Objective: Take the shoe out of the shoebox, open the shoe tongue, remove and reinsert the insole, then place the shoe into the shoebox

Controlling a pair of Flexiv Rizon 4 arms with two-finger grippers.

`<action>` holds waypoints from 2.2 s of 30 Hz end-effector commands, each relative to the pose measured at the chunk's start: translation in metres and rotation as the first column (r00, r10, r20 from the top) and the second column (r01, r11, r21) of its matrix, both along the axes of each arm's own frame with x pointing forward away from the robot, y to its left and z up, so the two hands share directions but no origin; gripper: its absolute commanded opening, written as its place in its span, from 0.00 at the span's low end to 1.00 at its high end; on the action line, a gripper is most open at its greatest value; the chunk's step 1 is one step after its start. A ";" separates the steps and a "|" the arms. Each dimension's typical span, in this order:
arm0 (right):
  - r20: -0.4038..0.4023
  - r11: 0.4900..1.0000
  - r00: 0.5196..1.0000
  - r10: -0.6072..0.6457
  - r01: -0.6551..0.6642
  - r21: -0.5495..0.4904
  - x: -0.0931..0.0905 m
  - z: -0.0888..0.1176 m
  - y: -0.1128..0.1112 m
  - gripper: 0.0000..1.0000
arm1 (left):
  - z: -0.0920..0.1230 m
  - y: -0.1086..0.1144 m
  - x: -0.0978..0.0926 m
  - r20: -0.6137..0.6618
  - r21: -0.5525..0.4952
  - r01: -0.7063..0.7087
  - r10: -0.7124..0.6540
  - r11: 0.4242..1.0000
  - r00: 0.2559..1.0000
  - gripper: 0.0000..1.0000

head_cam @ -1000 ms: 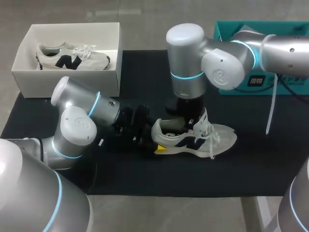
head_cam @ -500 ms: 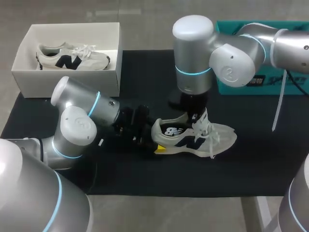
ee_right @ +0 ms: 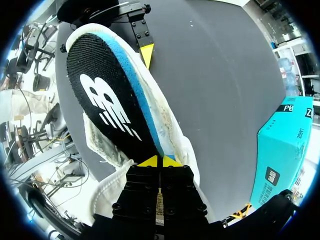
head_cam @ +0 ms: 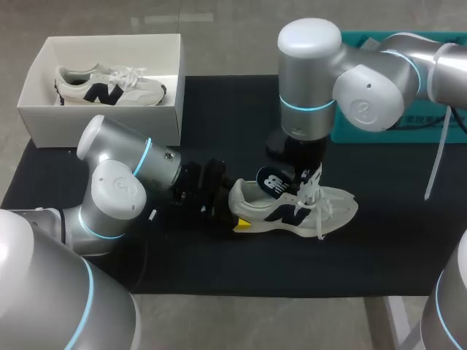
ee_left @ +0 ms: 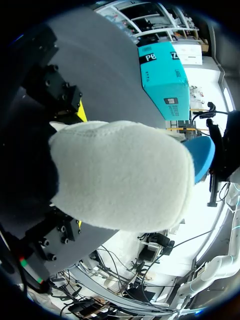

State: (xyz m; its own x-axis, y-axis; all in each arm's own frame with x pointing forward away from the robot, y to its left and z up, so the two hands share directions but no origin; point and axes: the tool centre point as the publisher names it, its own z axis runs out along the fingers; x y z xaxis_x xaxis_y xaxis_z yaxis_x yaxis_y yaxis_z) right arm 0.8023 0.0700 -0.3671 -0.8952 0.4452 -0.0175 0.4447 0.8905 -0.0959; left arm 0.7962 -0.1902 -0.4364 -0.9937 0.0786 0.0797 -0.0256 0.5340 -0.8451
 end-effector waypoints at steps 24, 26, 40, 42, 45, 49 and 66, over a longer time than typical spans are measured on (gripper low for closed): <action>0.091 0.958 0.995 0.045 -0.069 0.277 0.024 0.048 0.040 0.00 | -0.003 0.001 0.001 -0.001 -0.001 0.001 -0.001 1.000 1.000 0.00; 0.096 0.951 0.994 0.043 -0.070 0.300 0.025 0.055 0.043 0.00 | -0.003 0.001 0.001 -0.001 -0.001 0.001 -0.001 1.000 1.000 0.00; 0.128 0.896 0.991 0.031 -0.085 0.435 0.027 0.080 0.059 0.00 | -0.003 0.001 0.001 -0.001 -0.001 0.001 -0.001 1.000 1.000 0.00; 0.131 0.886 0.991 0.027 -0.085 0.455 0.027 0.082 0.061 0.00 | -0.003 0.001 0.001 -0.001 -0.001 0.001 -0.001 1.000 1.000 0.00; 0.139 0.869 0.990 0.032 -0.096 0.485 0.026 0.087 0.063 0.00 | -0.003 0.001 0.001 -0.001 -0.001 0.001 -0.001 1.000 1.000 0.00; 0.160 0.845 0.986 0.038 -0.117 0.522 0.025 0.094 0.066 0.00 | -0.003 0.001 0.001 -0.001 -0.001 0.001 -0.001 1.000 1.000 0.00; 0.160 0.845 0.986 0.038 -0.117 0.522 0.025 0.094 0.066 0.00 | -0.003 0.001 0.001 -0.001 -0.001 0.001 -0.001 1.000 1.000 0.00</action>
